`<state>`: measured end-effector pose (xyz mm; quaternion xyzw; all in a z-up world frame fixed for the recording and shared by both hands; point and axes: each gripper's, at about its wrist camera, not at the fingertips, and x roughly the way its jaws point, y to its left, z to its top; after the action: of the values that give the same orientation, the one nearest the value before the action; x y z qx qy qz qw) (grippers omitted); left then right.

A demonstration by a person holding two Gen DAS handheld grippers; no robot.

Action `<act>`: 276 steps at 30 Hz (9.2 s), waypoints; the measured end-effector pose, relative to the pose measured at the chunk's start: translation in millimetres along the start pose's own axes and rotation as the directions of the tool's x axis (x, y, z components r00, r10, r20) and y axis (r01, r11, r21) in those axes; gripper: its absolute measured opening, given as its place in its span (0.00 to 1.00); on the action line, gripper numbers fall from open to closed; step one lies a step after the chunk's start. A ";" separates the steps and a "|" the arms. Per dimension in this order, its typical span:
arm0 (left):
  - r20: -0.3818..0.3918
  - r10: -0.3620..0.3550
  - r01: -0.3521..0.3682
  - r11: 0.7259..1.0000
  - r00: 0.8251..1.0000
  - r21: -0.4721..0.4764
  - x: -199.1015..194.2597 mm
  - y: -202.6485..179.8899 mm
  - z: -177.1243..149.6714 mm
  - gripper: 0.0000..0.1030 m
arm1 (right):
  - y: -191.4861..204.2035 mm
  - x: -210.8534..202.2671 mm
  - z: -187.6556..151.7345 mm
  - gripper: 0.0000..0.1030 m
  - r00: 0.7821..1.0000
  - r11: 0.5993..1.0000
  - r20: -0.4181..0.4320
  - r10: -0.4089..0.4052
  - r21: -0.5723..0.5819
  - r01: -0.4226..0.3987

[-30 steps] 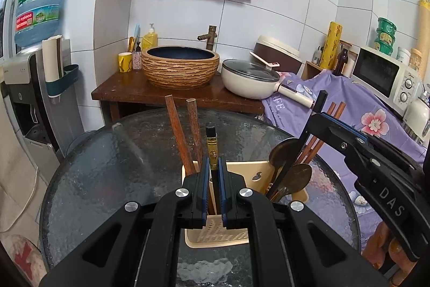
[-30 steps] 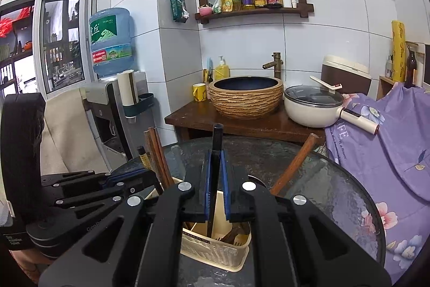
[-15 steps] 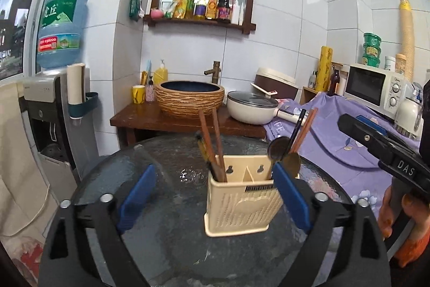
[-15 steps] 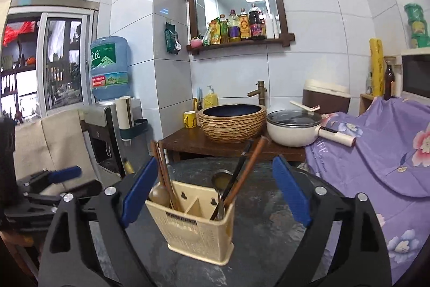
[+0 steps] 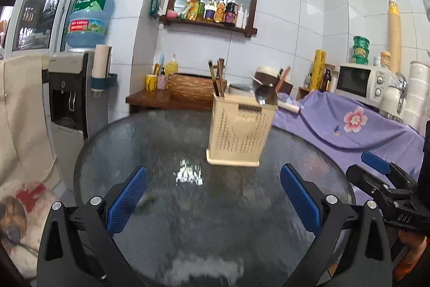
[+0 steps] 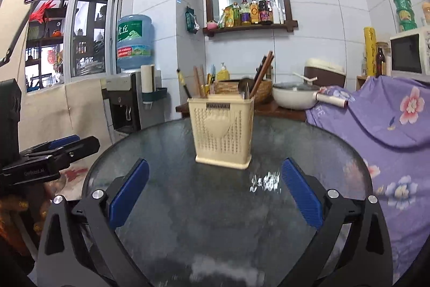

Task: Organize utensils

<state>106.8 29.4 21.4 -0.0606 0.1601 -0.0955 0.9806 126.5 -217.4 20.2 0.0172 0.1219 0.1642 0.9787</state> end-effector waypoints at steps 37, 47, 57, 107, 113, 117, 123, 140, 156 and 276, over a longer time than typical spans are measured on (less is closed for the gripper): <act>0.004 -0.033 0.033 0.996 0.999 0.087 -67.7 -22.7 -33.9 0.94 | 17.2 -86.8 -29.8 0.95 0.999 0.999 0.038 0.039 -0.004 -0.039; -0.004 -0.036 0.036 0.995 0.999 0.090 -66.7 -22.6 -32.8 0.94 | 19.0 -84.8 -28.8 0.95 0.999 0.999 0.026 0.043 -0.006 -0.043; -0.028 -0.047 0.049 0.995 0.999 0.083 -62.1 -22.6 -33.7 0.94 | 17.8 -82.3 -29.0 0.95 0.999 0.999 0.018 0.045 0.006 -0.046; -0.046 -0.042 0.045 0.996 0.998 0.082 -60.1 -23.3 -34.1 0.94 | 13.5 -77.6 -33.1 0.95 0.999 0.999 -0.006 0.046 0.003 -0.046; -0.051 -0.038 0.042 0.996 0.998 0.084 -59.8 -25.6 -33.4 0.94 | 12.3 -77.4 -33.7 0.95 0.999 0.999 -0.009 0.045 0.003 -0.045; -0.050 -0.037 0.041 0.996 0.998 0.085 -59.5 -26.5 -33.6 0.94 | 11.9 -77.4 -34.0 0.95 0.999 0.999 -0.009 0.045 0.003 -0.045; -0.052 -0.026 0.031 0.995 0.998 0.097 -58.4 -28.9 -34.8 0.94 | 11.7 -76.5 -33.7 0.95 0.999 0.999 -0.013 0.043 0.003 -0.043; -0.062 -0.021 0.027 0.995 0.998 0.098 -56.2 -28.6 -37.1 0.94 | 14.1 -75.0 -32.4 0.95 0.999 0.999 -0.021 0.043 0.005 -0.043; -0.061 -0.022 0.028 0.995 0.998 0.099 -55.2 -26.3 -37.0 0.94 | 16.4 -76.0 -31.4 0.95 0.999 0.999 -0.022 0.047 0.003 -0.047; -0.058 -0.020 0.024 0.997 0.998 0.080 -59.6 -21.5 -36.9 0.94 | 24.5 -72.8 -41.5 0.95 0.998 0.999 -0.036 0.052 0.003 -0.052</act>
<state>35.7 17.4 7.8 -0.0202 0.1836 -0.1143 0.9761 41.9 -218.2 -1.3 0.0186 0.1391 0.1898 0.9717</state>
